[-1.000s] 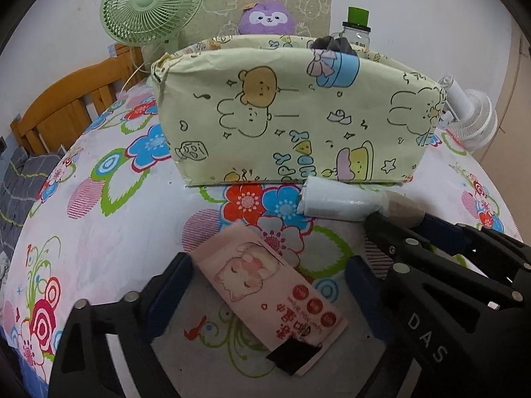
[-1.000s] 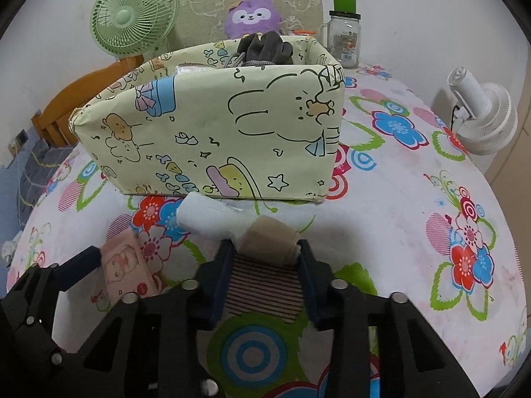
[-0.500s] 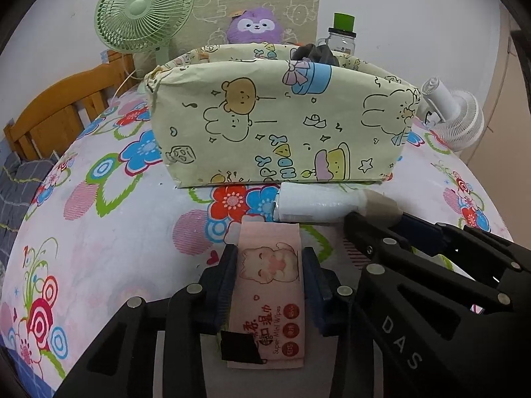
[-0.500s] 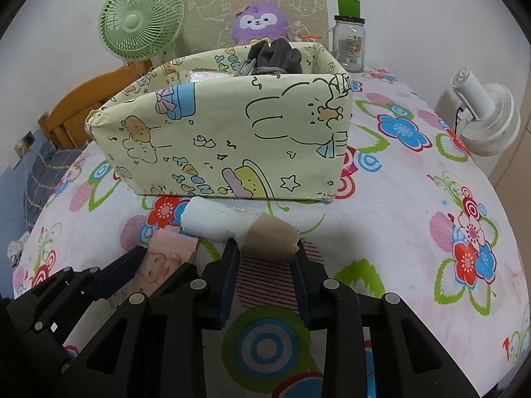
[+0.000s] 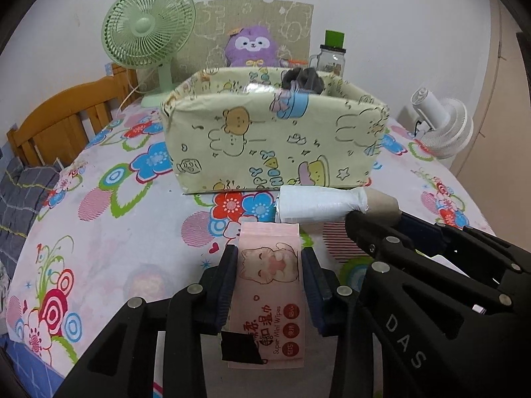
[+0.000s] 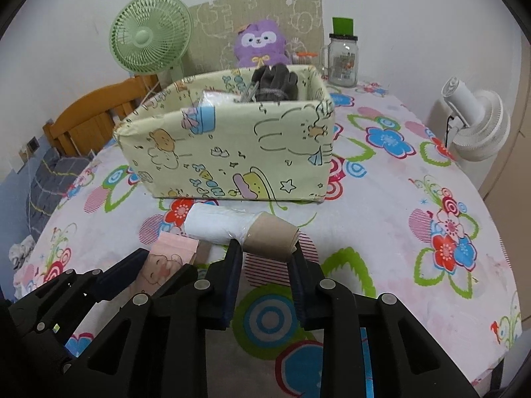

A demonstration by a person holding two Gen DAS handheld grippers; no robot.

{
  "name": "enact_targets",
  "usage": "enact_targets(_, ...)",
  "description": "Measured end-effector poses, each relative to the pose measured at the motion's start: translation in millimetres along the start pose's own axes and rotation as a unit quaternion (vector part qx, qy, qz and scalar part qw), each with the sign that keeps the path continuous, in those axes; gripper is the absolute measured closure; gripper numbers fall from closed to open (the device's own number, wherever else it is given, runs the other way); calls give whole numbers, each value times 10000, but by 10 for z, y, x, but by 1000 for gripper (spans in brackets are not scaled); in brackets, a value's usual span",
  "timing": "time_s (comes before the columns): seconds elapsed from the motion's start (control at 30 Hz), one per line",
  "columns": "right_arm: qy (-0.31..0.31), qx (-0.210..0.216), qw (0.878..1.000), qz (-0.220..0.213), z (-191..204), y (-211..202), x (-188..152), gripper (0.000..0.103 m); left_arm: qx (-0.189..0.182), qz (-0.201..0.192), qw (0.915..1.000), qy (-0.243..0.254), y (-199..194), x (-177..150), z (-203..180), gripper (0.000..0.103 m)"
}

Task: Organize soft objects
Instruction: 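Lift the pink wipe pack and white rolled cloth over the box with both tools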

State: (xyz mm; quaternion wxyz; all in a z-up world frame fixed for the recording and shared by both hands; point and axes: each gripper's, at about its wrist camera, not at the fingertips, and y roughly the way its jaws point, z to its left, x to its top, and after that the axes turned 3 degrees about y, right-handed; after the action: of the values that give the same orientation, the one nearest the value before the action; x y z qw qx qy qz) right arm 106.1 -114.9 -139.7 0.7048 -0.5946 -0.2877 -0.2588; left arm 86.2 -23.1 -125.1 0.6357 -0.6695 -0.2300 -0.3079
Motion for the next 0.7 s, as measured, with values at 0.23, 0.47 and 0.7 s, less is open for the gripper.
enact_targets(0.23, 69, -16, 9996, -291, -6, -269, 41, 73, -3, -230, 9997, 67, -209, 55, -58, 64)
enact_targets(0.47, 100, -61, 9983, -566, 1, -526, 131, 73, -10, -485, 9988, 109, -440, 165, -92, 64)
enact_targets(0.7, 112, -124, 9962, -850, -9, -802, 249, 73, -27, -748, 9971, 151, -670, 300, -142, 64)
